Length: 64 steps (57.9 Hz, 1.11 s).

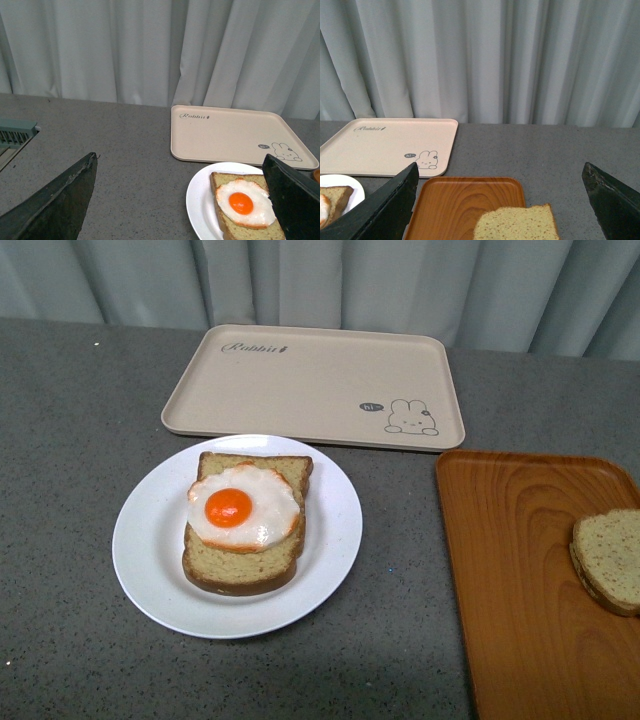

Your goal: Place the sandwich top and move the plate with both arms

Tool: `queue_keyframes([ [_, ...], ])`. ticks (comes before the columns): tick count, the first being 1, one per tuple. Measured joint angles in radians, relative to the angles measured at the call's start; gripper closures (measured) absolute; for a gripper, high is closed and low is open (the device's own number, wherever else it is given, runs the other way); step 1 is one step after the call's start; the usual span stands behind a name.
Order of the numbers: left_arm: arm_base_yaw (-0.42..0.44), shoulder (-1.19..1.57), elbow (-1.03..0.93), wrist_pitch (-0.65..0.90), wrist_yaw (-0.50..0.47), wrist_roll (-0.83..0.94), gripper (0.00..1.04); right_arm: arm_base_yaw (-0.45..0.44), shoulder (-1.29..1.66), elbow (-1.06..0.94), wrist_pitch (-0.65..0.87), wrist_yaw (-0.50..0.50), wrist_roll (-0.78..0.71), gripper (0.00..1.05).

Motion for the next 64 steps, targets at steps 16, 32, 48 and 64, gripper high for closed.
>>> queue_keyframes([
  [16,0.0,0.0,0.0,0.0,0.0,0.0,0.06,0.0,0.0,0.0,0.0,0.0,0.0,0.09],
  [32,0.0,0.0,0.0,0.0,0.0,0.0,0.06,-0.05,0.223,0.002,0.183,0.24,-0.118,0.09],
  [48,0.0,0.0,0.0,0.0,0.0,0.0,0.06,-0.481,0.979,0.255,0.547,-0.076,-0.09,0.09],
  [64,0.0,0.0,0.0,0.0,0.0,0.0,0.06,-0.621,1.457,0.521,0.392,-0.18,0.036,0.09],
])
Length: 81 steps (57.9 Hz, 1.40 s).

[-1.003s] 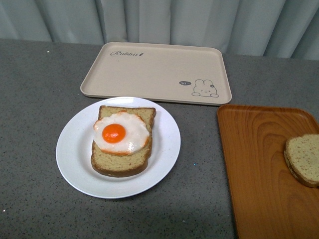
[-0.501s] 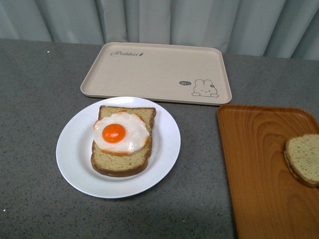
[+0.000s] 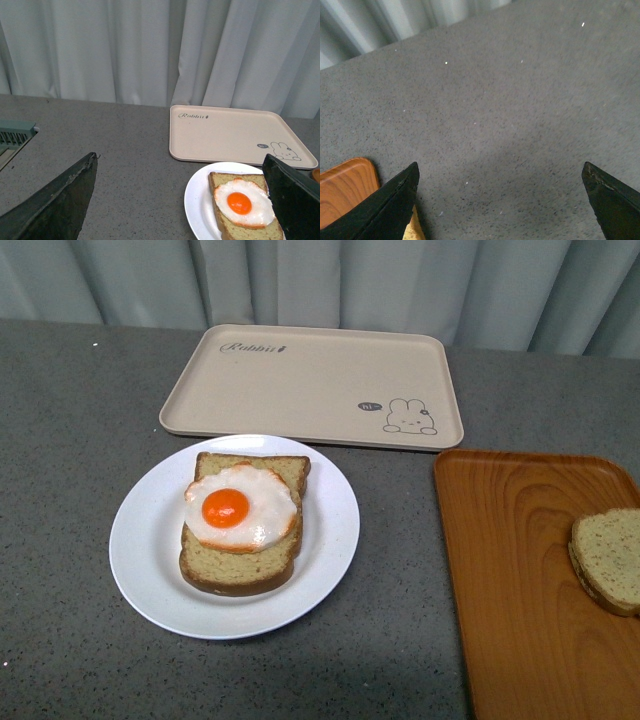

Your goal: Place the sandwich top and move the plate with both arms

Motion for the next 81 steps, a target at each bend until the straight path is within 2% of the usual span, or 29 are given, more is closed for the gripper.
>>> queue_keyframes([
  [15,0.0,0.0,0.0,0.0,-0.001,0.0,0.06,-0.004,0.242,0.13,-0.177,-0.163,0.241,0.09],
  [27,0.0,0.0,0.0,0.0,0.0,0.0,0.06,0.043,0.402,0.17,-0.187,-0.231,0.393,0.09],
  [39,0.0,0.0,0.0,0.0,0.0,0.0,0.06,0.106,0.478,0.19,-0.152,-0.291,0.397,0.09],
  [79,0.0,0.0,0.0,0.0,0.0,0.0,0.06,0.166,0.589,0.216,-0.097,-0.272,0.361,0.09],
  [81,0.0,0.0,0.0,0.0,0.0,0.0,0.06,0.168,0.589,0.216,-0.099,-0.272,0.355,0.16],
])
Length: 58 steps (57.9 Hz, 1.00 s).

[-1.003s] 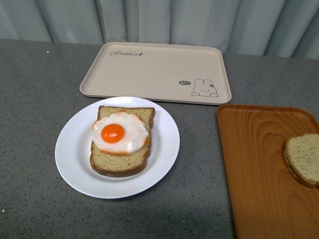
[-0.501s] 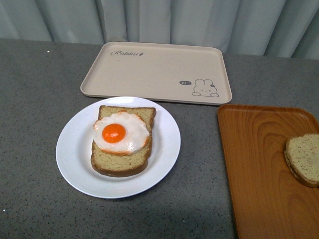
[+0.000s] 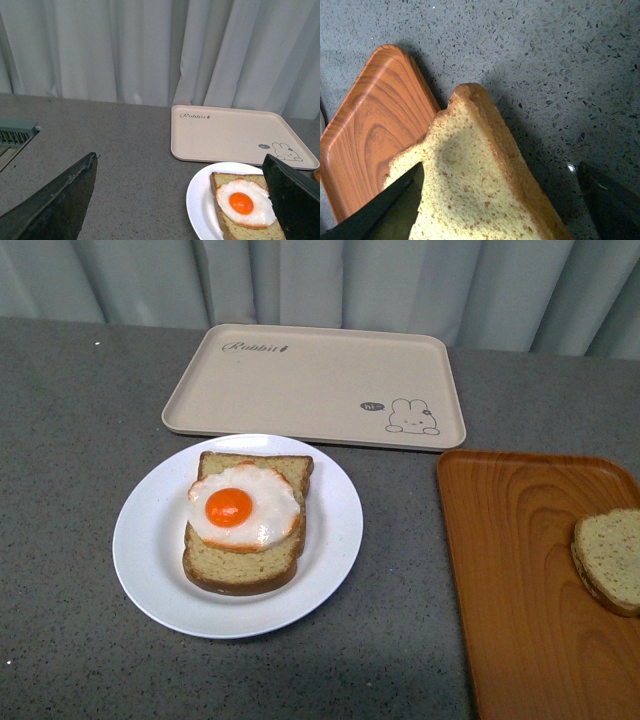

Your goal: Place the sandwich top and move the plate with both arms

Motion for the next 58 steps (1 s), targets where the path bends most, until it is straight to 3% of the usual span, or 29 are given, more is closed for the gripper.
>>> queue_keyframes([
  [13,0.0,0.0,0.0,0.0,0.0,0.0,0.06,0.003,0.0,0.0,-0.012,0.003,-0.017,0.55],
  [32,0.0,0.0,0.0,0.0,0.0,0.0,0.06,0.003,0.0,0.0,-0.015,-0.015,-0.025,1.0],
  [58,0.0,0.0,0.0,0.0,0.0,0.0,0.06,0.014,-0.114,-0.041,0.015,-0.112,0.008,1.02],
])
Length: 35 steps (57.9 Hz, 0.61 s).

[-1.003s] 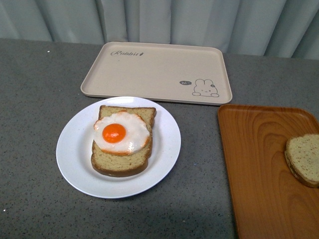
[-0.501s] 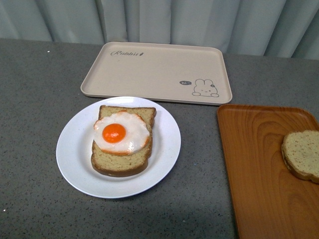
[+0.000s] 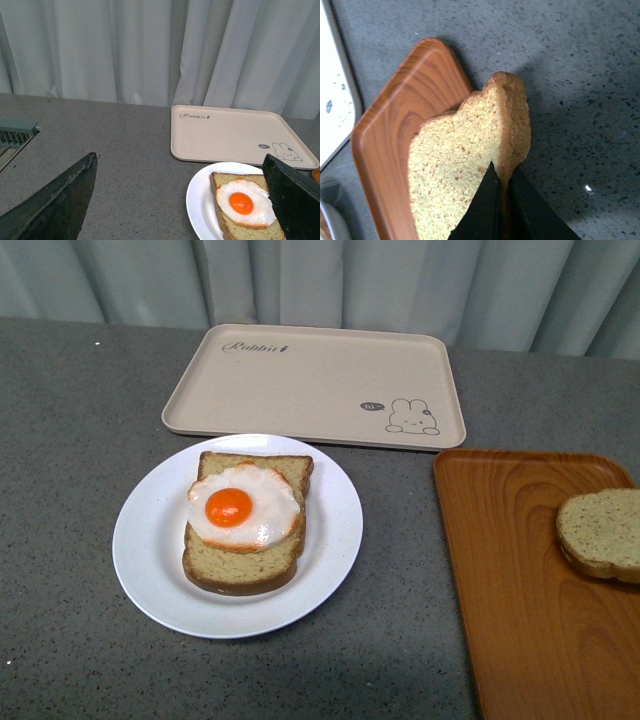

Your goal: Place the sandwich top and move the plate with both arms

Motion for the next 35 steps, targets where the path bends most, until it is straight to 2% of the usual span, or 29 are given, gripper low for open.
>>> queue_keyframes([
  [12,0.0,0.0,0.0,0.0,0.0,0.0,0.06,0.063,-0.16,-0.029,0.022,-0.073,0.066,1.02],
  [22,0.0,0.0,0.0,0.0,0.0,0.0,0.06,0.275,-0.314,-0.048,0.08,-0.077,0.182,1.02],
  [26,0.0,0.0,0.0,0.0,0.0,0.0,0.06,0.377,-0.323,-0.047,0.106,-0.051,0.228,1.02],
  [35,0.0,0.0,0.0,0.0,0.0,0.0,0.06,0.547,-0.291,-0.026,0.13,-0.003,0.274,1.02],
])
